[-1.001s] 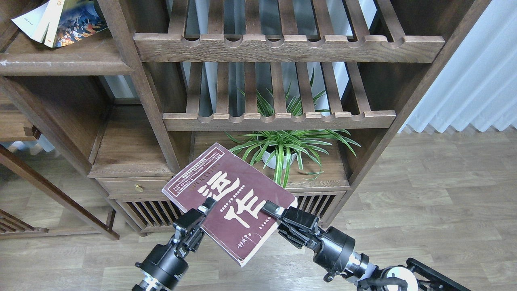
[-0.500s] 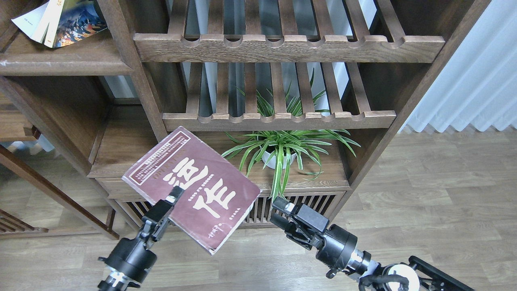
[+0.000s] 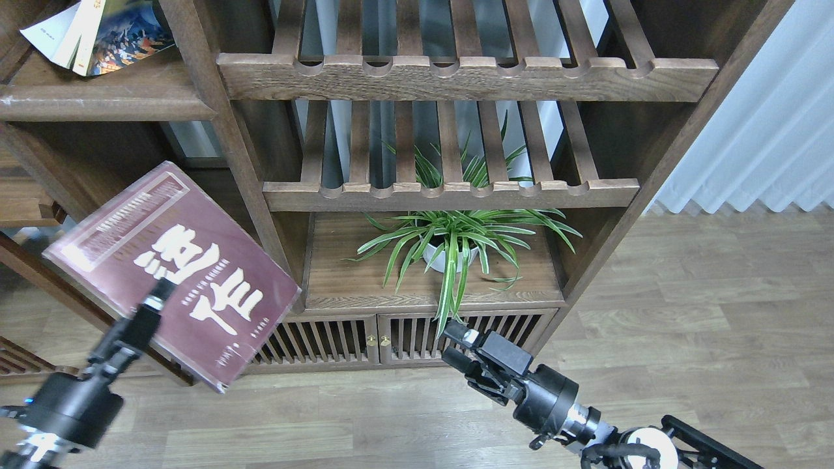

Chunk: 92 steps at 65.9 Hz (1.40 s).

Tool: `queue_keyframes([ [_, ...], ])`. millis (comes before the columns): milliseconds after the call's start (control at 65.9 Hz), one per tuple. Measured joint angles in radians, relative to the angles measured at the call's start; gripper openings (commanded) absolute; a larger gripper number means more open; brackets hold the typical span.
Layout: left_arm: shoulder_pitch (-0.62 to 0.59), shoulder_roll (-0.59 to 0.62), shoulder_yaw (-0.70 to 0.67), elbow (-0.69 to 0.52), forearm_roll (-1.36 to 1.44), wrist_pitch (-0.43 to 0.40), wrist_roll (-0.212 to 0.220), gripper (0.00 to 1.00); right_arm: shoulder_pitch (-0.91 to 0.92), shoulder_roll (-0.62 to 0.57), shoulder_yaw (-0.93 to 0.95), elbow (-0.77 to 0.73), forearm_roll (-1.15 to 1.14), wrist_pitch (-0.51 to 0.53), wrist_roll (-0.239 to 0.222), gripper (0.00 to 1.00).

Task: Organize books on shelf
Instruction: 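Carry the maroon book with the left gripper to the side shelf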

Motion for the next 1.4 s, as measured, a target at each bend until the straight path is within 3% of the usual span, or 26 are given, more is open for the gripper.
queue_keyframes([
  [152, -0.009, -0.003, -0.115, -0.021, -0.003, 0.0, 0.014, 0.03, 0.0, 0.013, -0.001, -0.011, 0.0, 0.0, 0.0, 0.99],
  [364, -0.097, 0.023, -0.23, -0.022, -0.005, 0.0, 0.076, 0.01, 0.0, 0.016, -0.005, -0.012, 0.0, 0.0, 0.0, 0.99],
  [864, -0.487, 0.318, -0.296, 0.018, -0.001, 0.0, 0.238, 0.01, 0.009, 0.016, -0.001, -0.012, 0.004, 0.0, 0.0, 0.99],
  [1395, -0.784, 0.45, -0.289, 0.252, 0.046, 0.0, 0.256, 0.01, 0.003, 0.008, 0.004, -0.009, 0.008, 0.0, 0.002, 0.99],
])
